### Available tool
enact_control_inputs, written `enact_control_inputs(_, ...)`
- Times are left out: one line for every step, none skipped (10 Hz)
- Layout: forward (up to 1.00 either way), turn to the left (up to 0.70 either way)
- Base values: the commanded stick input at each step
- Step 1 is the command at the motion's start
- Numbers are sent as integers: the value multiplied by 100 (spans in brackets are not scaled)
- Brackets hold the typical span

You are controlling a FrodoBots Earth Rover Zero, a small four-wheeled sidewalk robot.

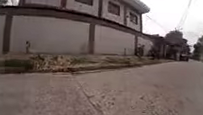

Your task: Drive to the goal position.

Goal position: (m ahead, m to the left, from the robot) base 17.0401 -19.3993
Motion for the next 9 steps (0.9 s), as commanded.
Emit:
enact_control_inputs(70,0)
enact_control_inputs(70,0)
enact_control_inputs(70,0)
enact_control_inputs(70,-32)
enact_control_inputs(70,-35)
enact_control_inputs(70,-34)
enact_control_inputs(70,-34)
enact_control_inputs(70,-35)
enact_control_inputs(70,-28)
